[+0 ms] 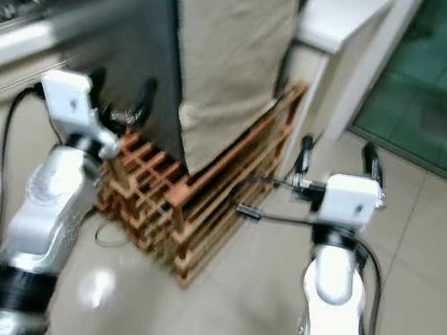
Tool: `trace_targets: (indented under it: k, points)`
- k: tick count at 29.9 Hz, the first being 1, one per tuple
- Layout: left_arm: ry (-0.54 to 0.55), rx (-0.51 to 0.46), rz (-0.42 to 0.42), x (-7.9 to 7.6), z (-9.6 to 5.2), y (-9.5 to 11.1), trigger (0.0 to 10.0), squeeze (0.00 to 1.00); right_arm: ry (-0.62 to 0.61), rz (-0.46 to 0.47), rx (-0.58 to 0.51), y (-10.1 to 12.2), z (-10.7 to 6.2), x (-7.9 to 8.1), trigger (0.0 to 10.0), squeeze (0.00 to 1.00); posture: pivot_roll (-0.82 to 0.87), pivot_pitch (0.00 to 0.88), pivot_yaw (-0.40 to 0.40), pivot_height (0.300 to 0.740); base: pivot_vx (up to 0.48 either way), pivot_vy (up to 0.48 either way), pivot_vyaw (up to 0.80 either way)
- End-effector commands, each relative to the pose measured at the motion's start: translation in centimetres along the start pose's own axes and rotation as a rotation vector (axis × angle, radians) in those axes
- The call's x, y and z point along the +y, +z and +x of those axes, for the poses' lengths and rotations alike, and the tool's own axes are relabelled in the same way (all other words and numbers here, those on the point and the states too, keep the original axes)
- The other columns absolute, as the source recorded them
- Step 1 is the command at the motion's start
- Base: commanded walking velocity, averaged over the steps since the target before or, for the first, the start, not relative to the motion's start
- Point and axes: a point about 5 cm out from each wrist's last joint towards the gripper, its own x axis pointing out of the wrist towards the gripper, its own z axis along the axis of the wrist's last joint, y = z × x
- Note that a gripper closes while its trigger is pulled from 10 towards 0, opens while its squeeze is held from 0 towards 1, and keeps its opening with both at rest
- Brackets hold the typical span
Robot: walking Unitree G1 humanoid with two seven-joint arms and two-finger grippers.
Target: Restocking fridge
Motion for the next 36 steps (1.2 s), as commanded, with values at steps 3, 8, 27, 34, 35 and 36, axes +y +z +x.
trace_targets:
  k: [3, 8, 27, 34, 35, 36]
  points:
    - [-0.003, -0.002, 0.038, 1.1, -0.4, 0.3, 10.0, 0.00, 0.027, 0.039, -0.012, 0.4, 0.2, 1.1, 10.0, 0.43, -0.20, 0.048, 0.065, 0.732, 0.480, 0.000, 0.00]
    - [-0.038, 0.009, 0.008, 0.9, -0.3, 0.6, 10.0, 0.00, 0.036, 0.038, -0.005, 0.3, 0.3, 1.2, 10.0, 0.43, -0.19, 0.044, 0.064, 0.732, 0.000, 0.000, 0.00]
    - [-0.378, 0.240, -0.266, -4.3, 1.4, 0.3, 10.0, 0.00, 0.028, 0.034, 0.033, -0.3, 0.3, 0.6, 10.0, 0.43, -0.21, 0.051, 0.064, 0.732, 0.000, 0.000, 0.00]
    - [-0.361, 0.253, -0.211, -5.2, 3.0, -0.3, 10.0, 0.00, 0.019, 0.026, 0.035, -0.3, 0.4, 0.2, 10.0, 0.43, -0.22, 0.057, 0.063, 0.732, 0.000, 0.000, 0.00]
    - [-0.342, 0.252, -0.205, -5.1, 3.4, -0.3, 10.0, 0.00, 0.017, 0.023, 0.037, -0.3, 0.3, 0.1, 10.0, 0.43, -0.22, 0.060, 0.062, 0.732, 0.000, 0.000, 0.00]
    - [-0.311, 0.243, -0.193, -5.0, 3.9, -0.3, 10.0, 0.00, 0.016, 0.020, 0.040, -0.4, 0.2, -0.1, 10.0, 0.44, -0.23, 0.065, 0.061, 0.732, 0.000, 0.000, 0.00]
